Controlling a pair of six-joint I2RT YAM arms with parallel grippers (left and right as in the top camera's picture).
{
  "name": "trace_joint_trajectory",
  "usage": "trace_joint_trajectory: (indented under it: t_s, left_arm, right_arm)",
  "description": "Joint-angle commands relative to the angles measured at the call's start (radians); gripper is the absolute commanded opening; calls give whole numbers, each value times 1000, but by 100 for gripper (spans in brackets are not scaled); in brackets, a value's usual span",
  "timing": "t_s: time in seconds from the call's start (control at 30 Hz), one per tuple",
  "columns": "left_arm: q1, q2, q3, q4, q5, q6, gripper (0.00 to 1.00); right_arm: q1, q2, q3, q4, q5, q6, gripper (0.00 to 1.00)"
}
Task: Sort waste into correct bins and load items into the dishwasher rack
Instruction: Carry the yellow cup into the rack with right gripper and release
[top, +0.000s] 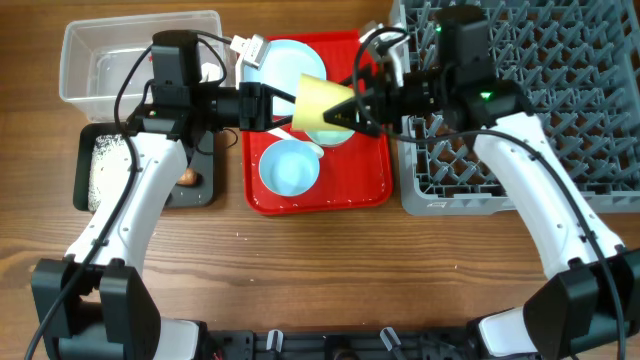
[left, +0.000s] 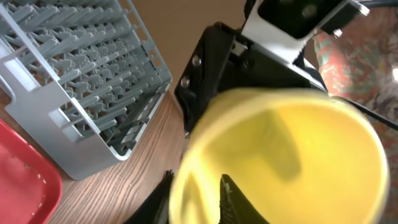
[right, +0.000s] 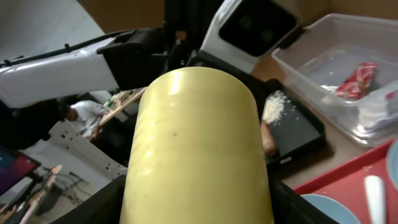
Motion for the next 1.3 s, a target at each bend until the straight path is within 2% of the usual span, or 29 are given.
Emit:
trace_joint_trajectory:
  t_s: [0.0,0.13,0.37,0.5,0.63,0.77,0.9,1.03,1.27]
  left_arm:
    - [2,-12,14,0,27,3,32]
    - [2,-12,14,0,-2,3,35]
    - [1,-12,14,-2,-136,3,38]
    - [0,-12,14,-45,-357,6,38]
    - [0,-12,14,-160,-676,6,37]
    - [-13,-10,14,-284,-954,6,37]
    - [-28,-10,14,-374,-1136,6,37]
    - [-34,-9,14,-419,-1209,6,37]
    - [-34,-7,14,-423,-1212,6,37]
  right_arm:
    - [-90,14,-9,-10,12,43,54]
    - [-175,13,-8,-101,138,52,53]
    - [-245,-24,37,-370,644,99,53]
    - [-243,-40,150,-577,923,122,53]
    - [-240,-40,207,-748,1123,159,53]
    - [-231,-19,206,-852,1190,191,53]
    - [-202,25,204,-927,1232,212,53]
    - [-169,95,204,-966,1257,231,53]
    - [-142,216,204,-1020,1291,255,54]
